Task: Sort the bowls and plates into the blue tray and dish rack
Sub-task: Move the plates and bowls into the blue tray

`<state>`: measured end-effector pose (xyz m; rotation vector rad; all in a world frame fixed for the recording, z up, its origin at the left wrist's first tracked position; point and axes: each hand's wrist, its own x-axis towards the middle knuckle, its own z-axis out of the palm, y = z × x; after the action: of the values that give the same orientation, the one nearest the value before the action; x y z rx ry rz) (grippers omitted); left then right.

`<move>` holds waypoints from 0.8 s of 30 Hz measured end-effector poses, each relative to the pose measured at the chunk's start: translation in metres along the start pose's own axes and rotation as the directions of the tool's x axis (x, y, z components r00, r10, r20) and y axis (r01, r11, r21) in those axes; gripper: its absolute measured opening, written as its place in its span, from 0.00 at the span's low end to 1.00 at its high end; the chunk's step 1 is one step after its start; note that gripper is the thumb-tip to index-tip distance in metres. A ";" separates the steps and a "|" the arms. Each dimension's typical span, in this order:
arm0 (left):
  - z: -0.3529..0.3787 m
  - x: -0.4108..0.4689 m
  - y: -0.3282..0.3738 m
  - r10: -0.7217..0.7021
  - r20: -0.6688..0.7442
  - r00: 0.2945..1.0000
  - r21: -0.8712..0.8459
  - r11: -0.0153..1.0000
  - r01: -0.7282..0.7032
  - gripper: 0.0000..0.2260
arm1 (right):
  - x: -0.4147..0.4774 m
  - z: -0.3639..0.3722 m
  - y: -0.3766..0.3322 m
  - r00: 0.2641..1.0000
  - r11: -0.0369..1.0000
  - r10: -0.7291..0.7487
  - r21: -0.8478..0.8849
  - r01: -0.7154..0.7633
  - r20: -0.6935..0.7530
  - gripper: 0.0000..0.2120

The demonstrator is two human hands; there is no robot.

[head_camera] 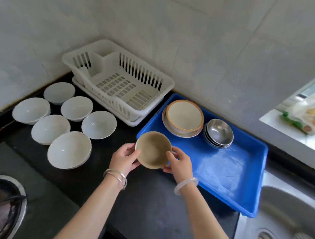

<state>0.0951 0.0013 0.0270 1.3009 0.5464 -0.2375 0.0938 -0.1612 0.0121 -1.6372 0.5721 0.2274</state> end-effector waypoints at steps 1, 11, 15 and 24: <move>0.017 0.001 0.000 -0.014 0.046 0.999 0.010 1.000 0.013 0.08 | 0.002 -0.015 -0.001 0.999 1.000 0.001 0.031 0.000 -0.042 0.09; 0.182 0.002 -0.044 -0.180 0.394 0.901 0.237 0.967 0.090 0.15 | 0.010 -0.154 0.037 0.875 0.968 0.174 0.243 -0.067 -0.453 0.12; 0.230 0.005 -0.063 -0.269 0.424 0.865 0.315 0.939 0.137 0.16 | 0.017 -0.190 0.053 0.805 0.924 0.274 0.377 -0.069 -0.526 0.11; 0.289 0.032 -0.099 -0.354 0.357 0.865 0.337 0.912 0.234 0.17 | 0.056 -0.215 0.071 0.726 0.866 0.375 0.496 -0.054 -0.576 0.12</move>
<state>0.1478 -0.2970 -0.0258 1.3873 0.3541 -0.8584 0.0684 -0.3862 -0.0418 -1.1499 1.2742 -0.3253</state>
